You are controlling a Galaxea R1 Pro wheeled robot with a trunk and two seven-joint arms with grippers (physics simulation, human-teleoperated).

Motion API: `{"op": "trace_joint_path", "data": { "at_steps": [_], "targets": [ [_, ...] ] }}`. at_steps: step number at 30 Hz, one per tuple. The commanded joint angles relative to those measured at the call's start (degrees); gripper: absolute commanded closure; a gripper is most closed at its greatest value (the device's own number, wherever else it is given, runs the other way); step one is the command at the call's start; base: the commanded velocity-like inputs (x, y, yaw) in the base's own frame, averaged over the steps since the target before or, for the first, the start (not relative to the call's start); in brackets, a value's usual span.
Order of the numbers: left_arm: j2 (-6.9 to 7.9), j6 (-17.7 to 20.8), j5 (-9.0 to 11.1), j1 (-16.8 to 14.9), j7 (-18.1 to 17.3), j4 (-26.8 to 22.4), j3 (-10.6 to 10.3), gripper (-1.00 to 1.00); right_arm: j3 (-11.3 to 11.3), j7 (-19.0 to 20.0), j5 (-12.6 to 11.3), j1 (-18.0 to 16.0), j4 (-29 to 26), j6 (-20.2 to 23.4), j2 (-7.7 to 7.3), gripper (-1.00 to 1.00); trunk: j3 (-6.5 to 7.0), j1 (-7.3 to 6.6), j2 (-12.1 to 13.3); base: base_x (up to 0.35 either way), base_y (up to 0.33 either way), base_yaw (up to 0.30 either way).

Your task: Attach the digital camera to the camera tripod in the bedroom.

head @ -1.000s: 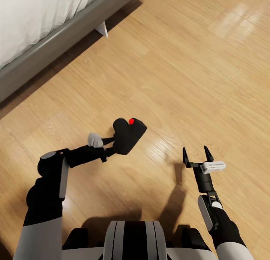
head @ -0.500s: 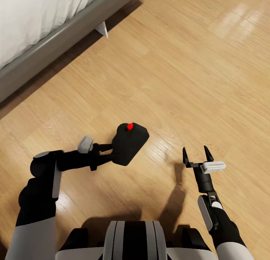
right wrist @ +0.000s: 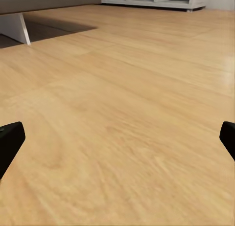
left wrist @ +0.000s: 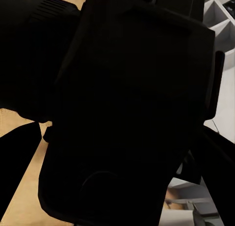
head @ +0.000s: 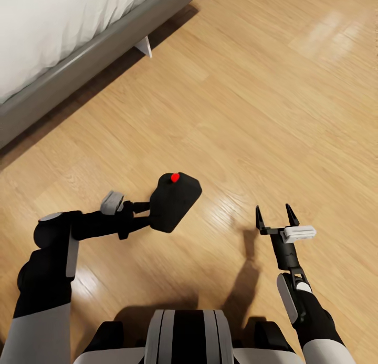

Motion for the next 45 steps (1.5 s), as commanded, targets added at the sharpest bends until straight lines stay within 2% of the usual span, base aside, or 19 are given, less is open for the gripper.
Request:
{"op": "trace_joint_path", "data": {
  "at_steps": [1, 10, 16, 17, 21, 27, 30, 36, 40, 45],
  "targets": [
    [-0.06, 0.6, -0.3, 0.0, -0.4, 0.0, 0.2, 1.0, 0.0, 0.6, -0.6, 0.0, 0.0, -0.1, 0.0, -1.0, 0.21, -0.03, 0.0, 0.0, 0.0, 0.0],
    [-0.18, 1.4, -0.3, -0.1, -0.4, 0.0, 0.5, 1.0, 0.0, 0.6, -0.6, 0.0, 0.0, -0.2, 0.0, -1.0, 2.2, -0.26, 0.1, 0.0, 0.0, 0.0],
    [0.0, 5.1, -0.3, -0.1, -0.4, 0.0, 0.8, 1.0, 0.0, 0.7, -0.6, 0.0, 0.0, -0.2, 0.0, -1.0, 3.53, -0.42, 0.2, 0.0, 0.0, 0.0],
    [0.17, 6.5, -0.3, -0.1, -0.4, 0.0, 1.4, 1.0, 0.0, 0.7, -0.6, 0.0, 0.0, -0.2, 0.0, -1.0, 3.75, -0.44, 0.2, 0.0, 0.0, 0.0],
    [0.33, 8.3, -0.3, 0.0, -0.4, 0.0, 3.8, 1.0, -0.1, 0.7, -0.6, 0.0, 0.0, -0.2, 0.0, -1.0, 4.64, -0.55, 0.3, 0.0, 0.0, 0.0],
    [0.52, 9.0, -0.3, 0.0, -0.4, 0.0, 7.1, 1.0, -0.1, 0.7, -0.7, 0.0, 0.0, -0.2, 0.0, -1.0, 5.97, -0.7, 0.4, 0.0, 0.0, 0.0],
    [0.57, 9.0, -0.3, 0.0, -0.4, 0.0, 7.8, 1.0, -0.2, 0.7, -0.7, -0.1, 0.0, -0.1, 0.0, -1.0, 6.63, -0.78, 0.4, 0.0, 0.0, 0.0],
    [0.6, 9.0, -0.3, 0.0, -0.4, 0.1, 11.4, 1.0, -0.3, 0.6, -0.7, 0.0, 0.0, 0.2, 0.0, -1.0, 7.96, -0.93, 0.5, 0.0, 0.0, 0.0],
    [0.6, 9.2, -0.3, 0.0, -0.4, 0.1, 12.4, 1.0, -0.4, 0.4, -0.7, 0.0, 0.0, 0.4, 0.0, -1.0, 8.85, -1.04, 0.5, 0.0, 0.0, 0.0],
    [0.57, 9.9, -0.4, 0.0, -0.4, 0.1, 12.6, 1.0, -0.4, 0.4, -0.8, 0.0, -0.1, 0.8, 0.0, -1.0, 9.95, -1.17, 0.6, 0.0, 0.0, 0.0]
  ]
}}
